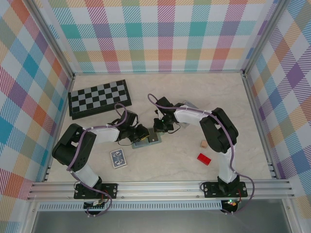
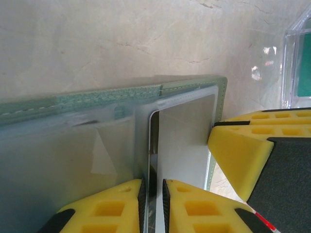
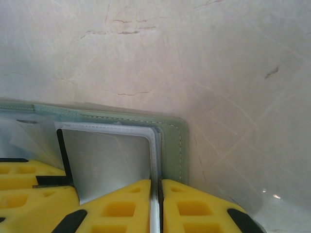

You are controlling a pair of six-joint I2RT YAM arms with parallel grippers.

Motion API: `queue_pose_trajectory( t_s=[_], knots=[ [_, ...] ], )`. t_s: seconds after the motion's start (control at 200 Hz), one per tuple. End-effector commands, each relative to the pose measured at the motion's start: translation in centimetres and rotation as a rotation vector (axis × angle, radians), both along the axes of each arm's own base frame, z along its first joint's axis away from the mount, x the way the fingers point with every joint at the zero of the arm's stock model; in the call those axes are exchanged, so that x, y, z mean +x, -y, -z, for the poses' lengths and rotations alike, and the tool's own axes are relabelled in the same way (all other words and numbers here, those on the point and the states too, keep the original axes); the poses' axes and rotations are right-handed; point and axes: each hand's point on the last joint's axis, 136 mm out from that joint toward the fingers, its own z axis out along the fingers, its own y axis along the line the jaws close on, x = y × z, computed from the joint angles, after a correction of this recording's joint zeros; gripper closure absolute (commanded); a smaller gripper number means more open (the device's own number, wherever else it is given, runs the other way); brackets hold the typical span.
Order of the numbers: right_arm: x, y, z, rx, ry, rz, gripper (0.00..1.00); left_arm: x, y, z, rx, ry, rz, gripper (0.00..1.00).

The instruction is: Take the credit cards out of the card holder

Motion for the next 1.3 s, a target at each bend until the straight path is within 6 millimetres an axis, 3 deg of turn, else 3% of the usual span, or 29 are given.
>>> queue_pose_trajectory(
  t_s=[0.0,0.81,1.295],
  knots=[
    [-1.3,0.1,1.8,-0.028,-0.059,-0.028,0.87,-0.9,0.2,1.4,-0.011,-0.031,0.021,0.82],
    [-1.3,1.5,3.6,-0.120,-0.071,-0.010,0.89,-0.5,0.5,-3.7,-0.230,0.141,0.043,0.89],
    [-0.9,3.0,4.0,-0.199,-0.048,0.038,0.91,-1.0,-0.9,-2.0,-0.169,0.096,0.020,0.98]
  ],
)
